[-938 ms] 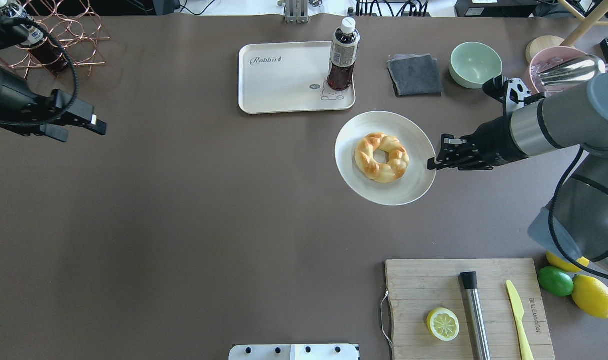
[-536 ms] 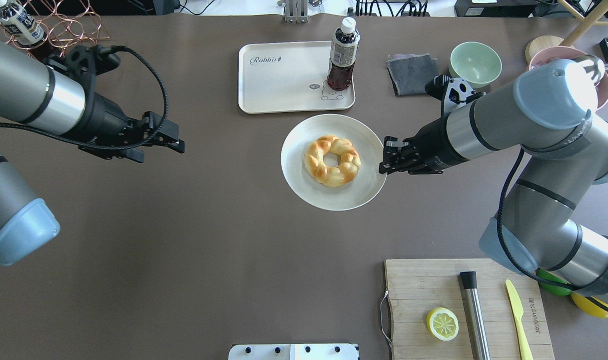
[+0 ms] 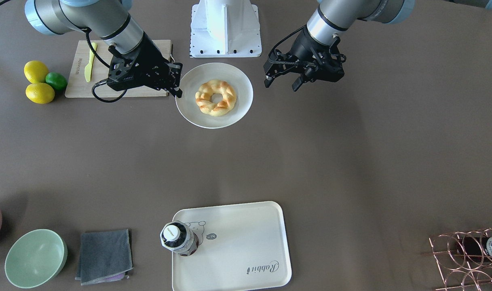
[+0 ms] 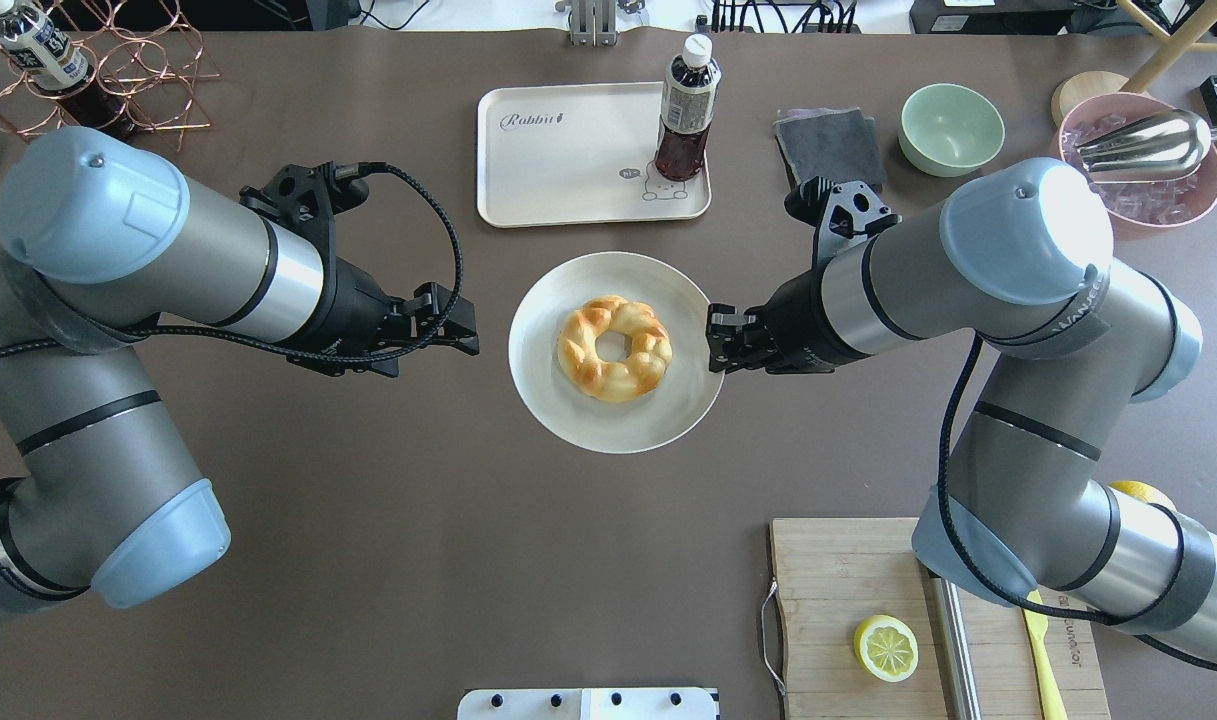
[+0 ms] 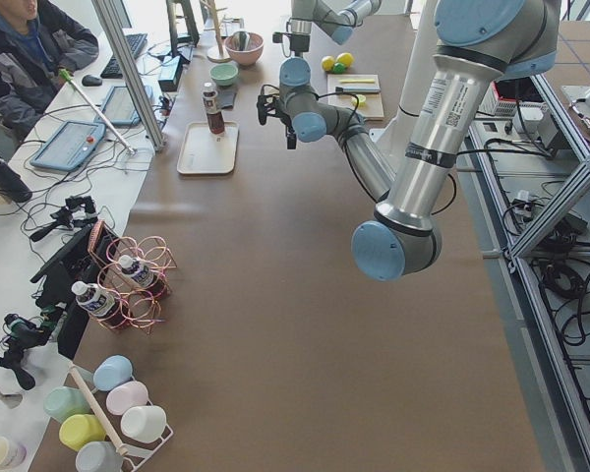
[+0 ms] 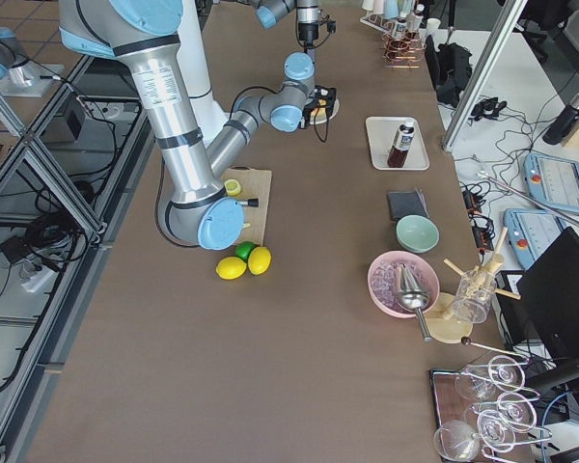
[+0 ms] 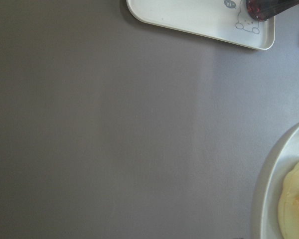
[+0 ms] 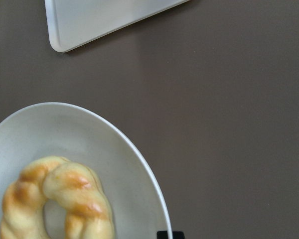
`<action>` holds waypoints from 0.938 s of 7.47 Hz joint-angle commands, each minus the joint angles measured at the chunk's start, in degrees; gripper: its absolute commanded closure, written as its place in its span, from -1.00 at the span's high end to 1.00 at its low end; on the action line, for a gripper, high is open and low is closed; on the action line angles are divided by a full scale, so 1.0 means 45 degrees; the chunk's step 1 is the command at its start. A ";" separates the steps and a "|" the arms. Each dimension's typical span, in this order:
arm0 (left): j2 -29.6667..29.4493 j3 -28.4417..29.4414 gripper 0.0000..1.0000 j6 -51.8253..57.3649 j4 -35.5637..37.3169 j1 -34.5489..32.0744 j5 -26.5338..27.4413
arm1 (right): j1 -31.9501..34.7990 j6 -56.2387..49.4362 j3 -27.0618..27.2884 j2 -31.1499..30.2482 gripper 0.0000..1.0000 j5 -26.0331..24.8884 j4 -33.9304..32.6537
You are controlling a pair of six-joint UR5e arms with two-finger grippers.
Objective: Place donut on tray
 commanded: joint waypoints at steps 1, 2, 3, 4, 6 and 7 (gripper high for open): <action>-0.0159 0.0057 0.75 -0.0331 -0.0019 0.0396 0.0218 | -0.0949 -0.0001 0.0891 0.0043 -1.00 -0.1137 -0.1149; -0.0255 0.0057 0.70 -0.0642 -0.0019 0.0629 0.0237 | -0.1223 -0.0001 0.0972 0.0043 -1.00 -0.1529 -0.1270; -0.0353 0.0038 0.61 -0.0973 -0.0019 0.0709 0.0256 | -0.1246 -0.0001 0.0992 0.0043 -1.00 -0.1552 -0.1271; -0.0335 0.0038 0.53 -0.1015 -0.0019 0.0729 0.0257 | -0.1284 -0.0001 0.1050 0.0043 -1.00 -0.1572 -0.1291; -0.0334 0.0038 0.34 -0.1093 -0.0019 0.0787 0.0257 | -0.1285 0.0019 0.1031 0.0606 -1.00 -0.1572 -0.1639; -0.0334 0.0018 0.27 -0.1094 -0.0019 0.0788 0.0237 | -0.1285 0.0019 0.1031 0.0919 -1.00 -0.1572 -0.2068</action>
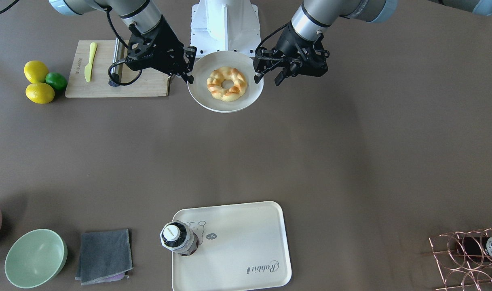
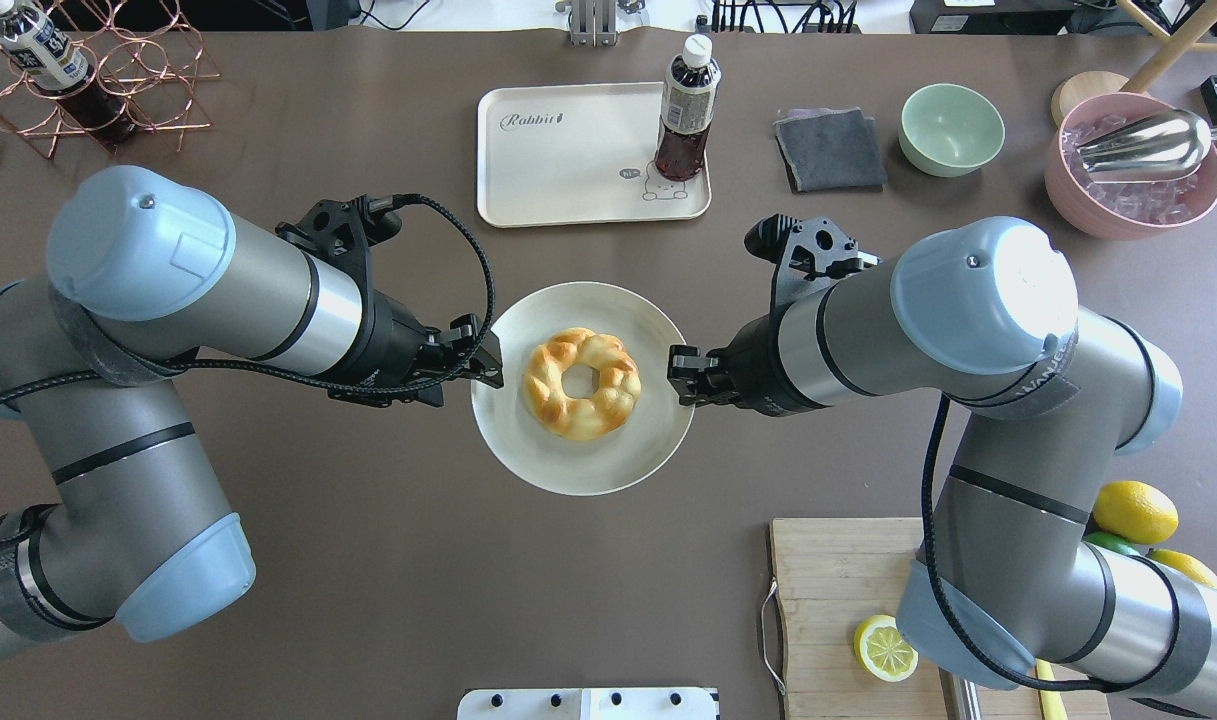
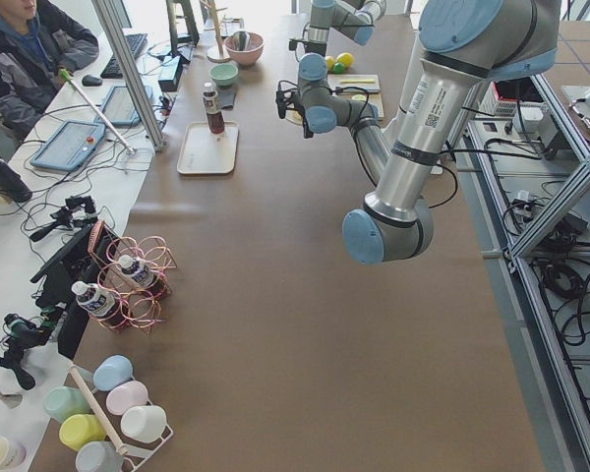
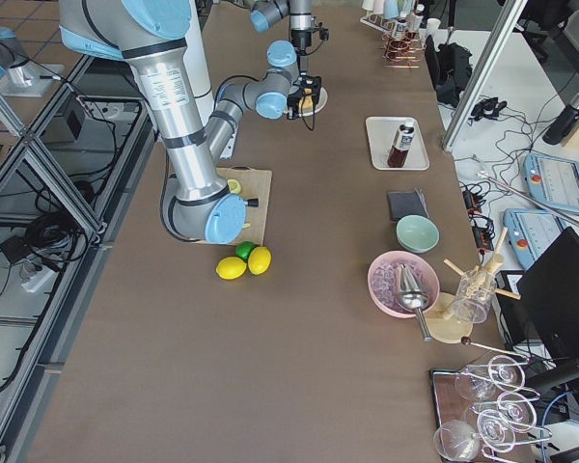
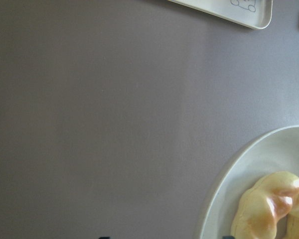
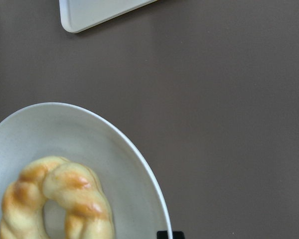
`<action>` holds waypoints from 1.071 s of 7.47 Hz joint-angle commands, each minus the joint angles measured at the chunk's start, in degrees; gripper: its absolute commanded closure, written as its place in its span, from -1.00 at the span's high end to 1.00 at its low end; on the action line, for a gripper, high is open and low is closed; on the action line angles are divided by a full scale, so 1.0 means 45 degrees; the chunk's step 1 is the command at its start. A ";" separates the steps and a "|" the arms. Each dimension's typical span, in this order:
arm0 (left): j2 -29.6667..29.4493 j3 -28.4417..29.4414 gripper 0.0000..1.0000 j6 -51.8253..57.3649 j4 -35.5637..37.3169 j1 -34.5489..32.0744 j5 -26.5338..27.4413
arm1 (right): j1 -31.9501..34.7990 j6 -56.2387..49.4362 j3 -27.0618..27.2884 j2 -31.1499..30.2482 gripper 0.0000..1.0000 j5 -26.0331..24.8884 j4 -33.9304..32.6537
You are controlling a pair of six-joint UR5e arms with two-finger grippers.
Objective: Place donut on tray
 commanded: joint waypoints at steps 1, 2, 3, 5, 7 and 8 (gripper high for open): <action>-0.0023 -0.0019 0.14 -0.0072 0.0000 0.0035 -0.0018 | 0.0009 0.0010 -0.0001 0.0539 -1.00 -0.0008 -0.0618; -0.0023 -0.0019 -0.39 -0.0208 0.0000 0.0035 -0.0018 | 0.0010 0.0010 -0.0001 0.0540 -1.00 -0.0008 -0.0619; -0.0023 -0.0038 -0.99 -0.0209 -0.0019 0.0035 -0.0018 | 0.0010 0.0010 -0.0001 0.0520 -1.00 0.0012 -0.0619; -0.0023 -0.0019 -1.00 -0.0209 0.0000 0.0054 0.0001 | 0.0029 0.0010 -0.0001 0.0520 -1.00 0.0012 -0.0619; -0.0081 0.0020 -1.00 -0.0752 0.0000 0.0054 0.0001 | 0.0049 0.0010 0.0019 0.0501 0.96 0.0031 -0.0619; -0.0121 0.0136 -1.00 -0.1162 0.0019 0.0054 0.0001 | 0.0223 -0.0010 0.0038 0.0462 1.00 0.0089 -0.0619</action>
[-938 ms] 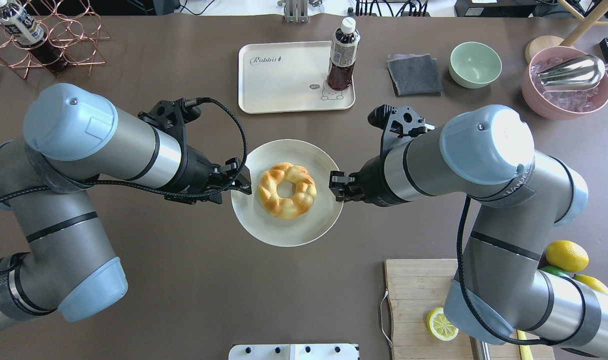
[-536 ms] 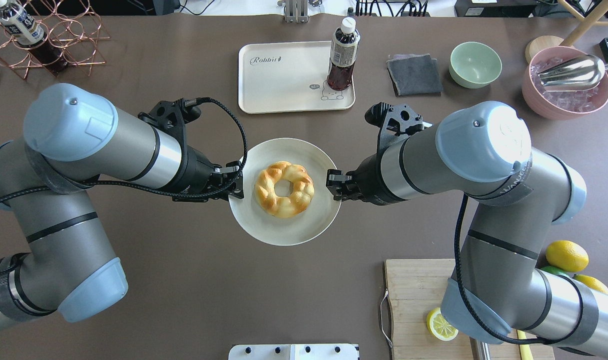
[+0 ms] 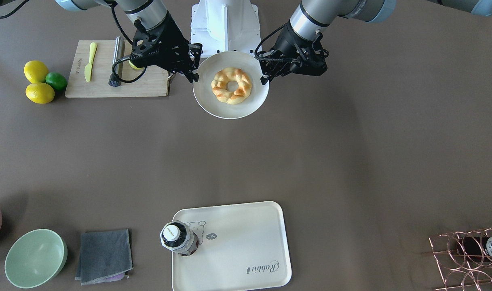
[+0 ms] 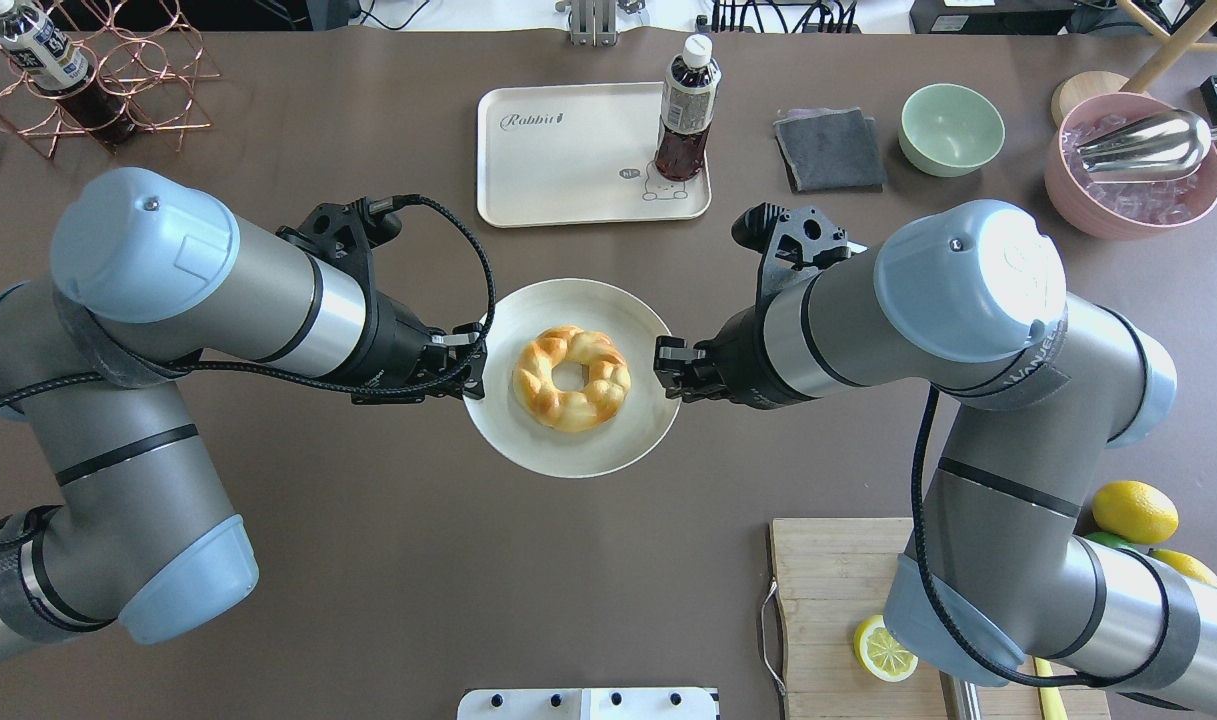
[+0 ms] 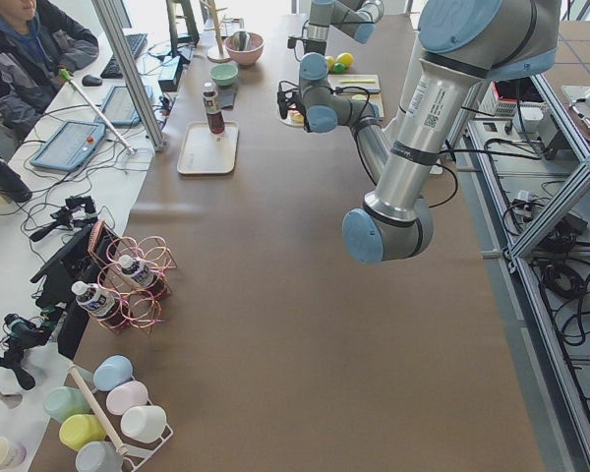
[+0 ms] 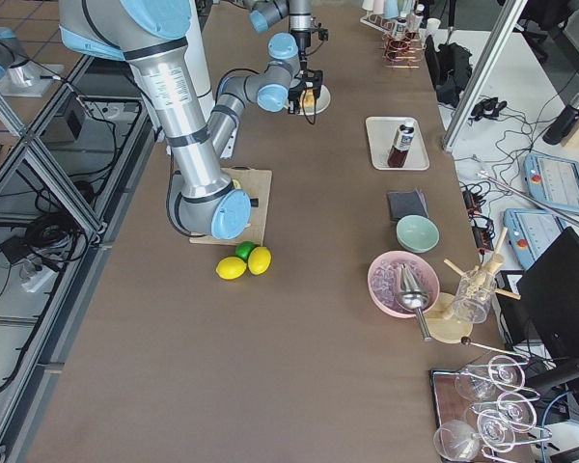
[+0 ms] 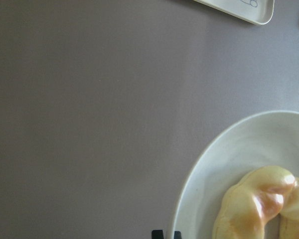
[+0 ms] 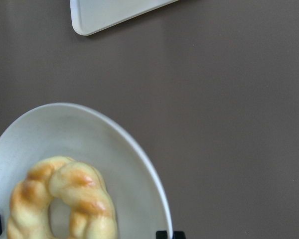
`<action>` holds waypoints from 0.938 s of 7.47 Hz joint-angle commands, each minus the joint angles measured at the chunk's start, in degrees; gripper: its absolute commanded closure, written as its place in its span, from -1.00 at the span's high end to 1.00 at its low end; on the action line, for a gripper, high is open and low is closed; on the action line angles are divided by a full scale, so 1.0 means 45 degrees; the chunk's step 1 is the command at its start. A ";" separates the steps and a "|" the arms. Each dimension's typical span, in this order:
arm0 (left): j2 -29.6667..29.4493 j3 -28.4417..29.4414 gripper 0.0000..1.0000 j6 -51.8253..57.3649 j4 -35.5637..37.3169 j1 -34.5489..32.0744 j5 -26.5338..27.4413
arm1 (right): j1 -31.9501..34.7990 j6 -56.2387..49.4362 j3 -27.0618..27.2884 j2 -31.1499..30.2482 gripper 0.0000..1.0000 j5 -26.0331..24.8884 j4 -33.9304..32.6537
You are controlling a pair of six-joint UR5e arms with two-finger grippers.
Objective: Place donut on tray
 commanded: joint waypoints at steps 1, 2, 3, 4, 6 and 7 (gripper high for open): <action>-0.0165 0.0375 -1.00 -0.0766 -0.0003 -0.0057 0.0250 | 0.0443 -0.0058 0.0100 -0.0202 1.00 0.0271 -0.0019; -0.0514 0.0899 -1.00 -0.0786 -0.0042 -0.0077 0.0813 | 0.0658 -0.0097 0.0255 -0.0397 1.00 0.0486 -0.0019; -0.0982 0.1697 -1.00 -0.0806 -0.0061 -0.0754 0.0819 | 0.0951 -0.0194 0.0411 -0.0805 1.00 0.0836 -0.0019; -0.1199 0.2653 -1.00 -0.0845 -0.0255 -0.1321 0.0838 | 0.1186 -0.0349 0.0645 -0.1273 1.00 0.1033 0.0000; -0.2482 0.7535 -1.00 -0.2771 -0.4469 -0.2144 0.1652 | 0.1382 -0.1225 0.1094 -0.2386 1.00 0.1152 0.0039; -0.3225 0.9421 -1.00 -0.3127 -0.5520 -0.2263 0.2239 | 0.1480 -0.1520 0.1406 -0.2971 1.00 0.1152 0.0039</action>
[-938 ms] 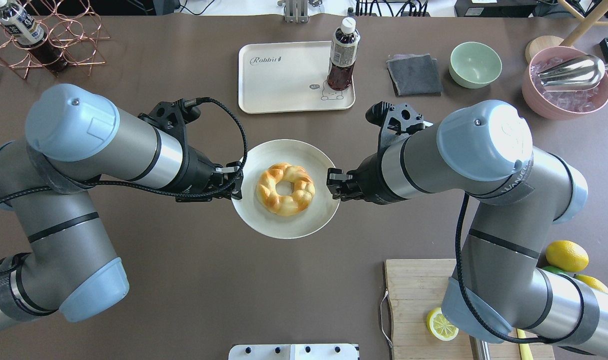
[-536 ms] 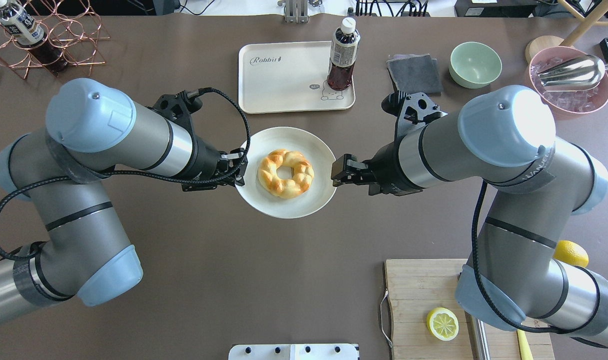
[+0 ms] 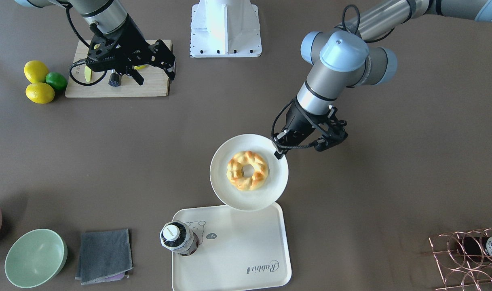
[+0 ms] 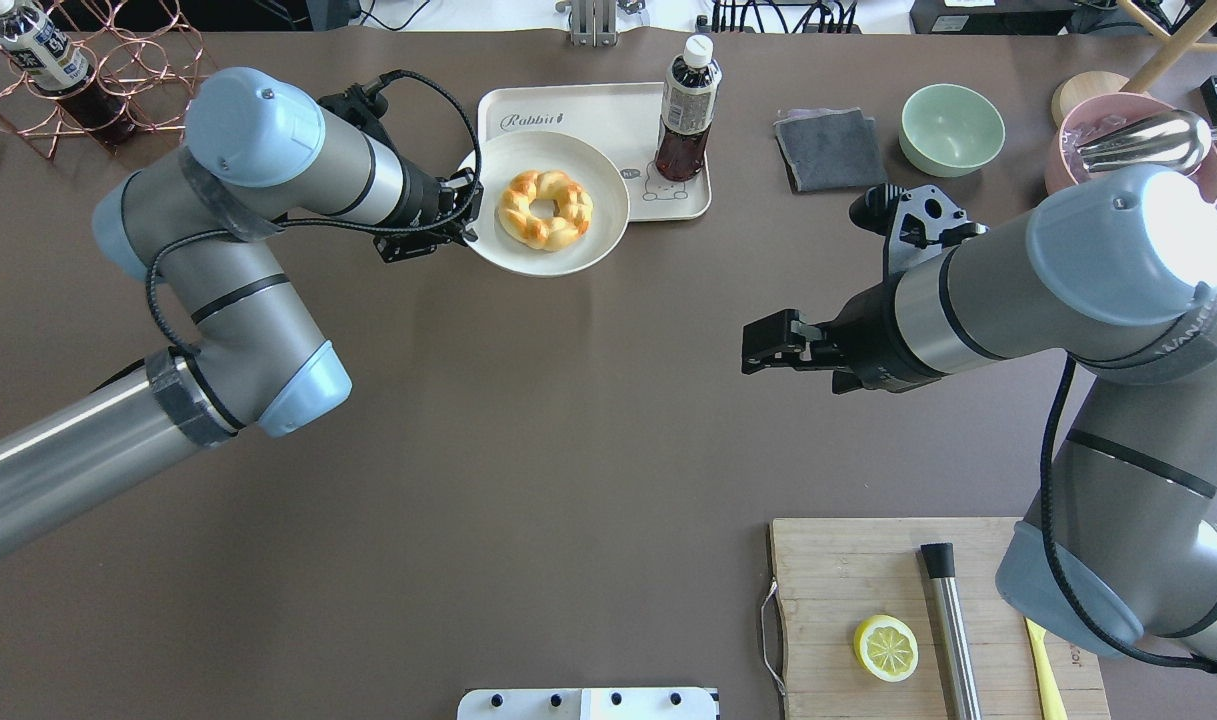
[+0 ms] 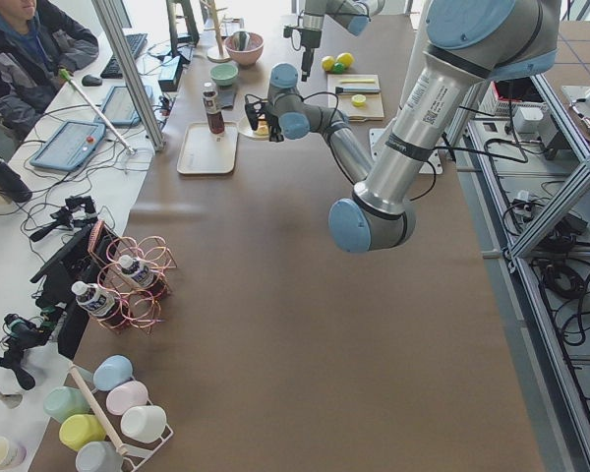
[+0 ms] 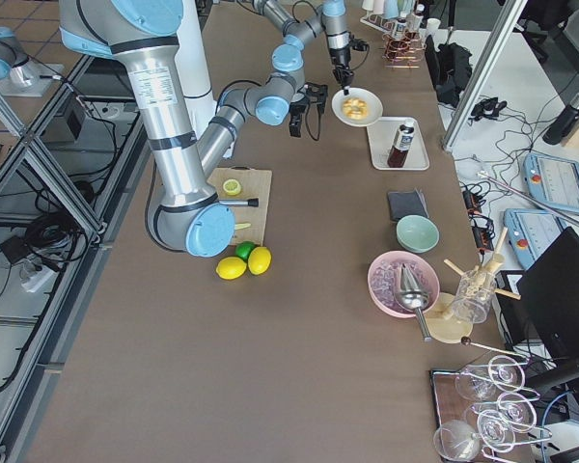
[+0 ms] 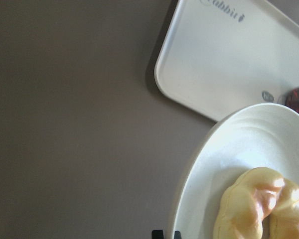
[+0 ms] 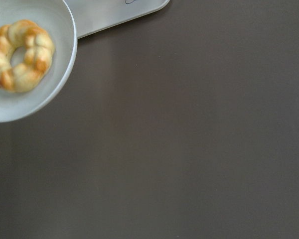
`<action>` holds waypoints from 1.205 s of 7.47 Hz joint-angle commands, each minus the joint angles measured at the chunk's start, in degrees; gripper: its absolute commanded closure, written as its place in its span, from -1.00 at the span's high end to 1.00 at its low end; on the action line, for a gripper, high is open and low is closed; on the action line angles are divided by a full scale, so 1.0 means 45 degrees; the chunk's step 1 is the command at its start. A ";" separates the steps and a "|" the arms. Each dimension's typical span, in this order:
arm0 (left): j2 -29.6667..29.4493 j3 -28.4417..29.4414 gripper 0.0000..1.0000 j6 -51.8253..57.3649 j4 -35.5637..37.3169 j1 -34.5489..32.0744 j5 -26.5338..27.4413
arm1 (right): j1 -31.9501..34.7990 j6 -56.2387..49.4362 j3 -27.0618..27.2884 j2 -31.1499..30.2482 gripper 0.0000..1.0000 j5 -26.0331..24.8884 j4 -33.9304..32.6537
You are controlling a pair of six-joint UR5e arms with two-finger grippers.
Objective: Place donut on tray
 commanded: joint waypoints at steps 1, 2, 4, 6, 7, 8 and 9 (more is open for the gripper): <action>-0.1631 0.4479 -1.00 -0.1013 -0.2570 -0.0450 0.1165 | 0.0495 -0.1151 0.0555 -0.1524 1.00 0.0444 0.0034; -0.2447 0.5918 -1.00 -0.1285 -0.2764 -0.0412 0.1767 | 0.0865 -0.1736 0.0576 -0.1994 1.00 0.0834 0.0092; -0.3798 0.8463 -1.00 -0.2107 -0.3954 -0.0353 0.2298 | 0.0967 -0.2093 0.0711 -0.2620 1.00 0.0877 0.0151; -0.4562 1.0045 -1.00 -0.2128 -0.4829 -0.0217 0.2709 | 0.1083 -0.2756 0.0849 -0.3207 1.00 0.0877 0.0170; -0.4603 1.0131 -1.00 -0.2128 -0.4933 -0.0197 0.2710 | 0.1142 -0.2796 0.0849 -0.3268 1.00 0.0877 0.0151; -0.4700 1.0112 -1.00 -0.2050 -0.4934 -0.0081 0.2691 | 0.1142 -0.2797 0.0849 -0.3268 1.00 0.0877 0.0151; -0.4740 0.9977 0.45 -0.1624 -0.4934 -0.0079 0.2594 | 0.1239 -0.2816 0.0849 -0.3249 1.00 0.0897 0.0151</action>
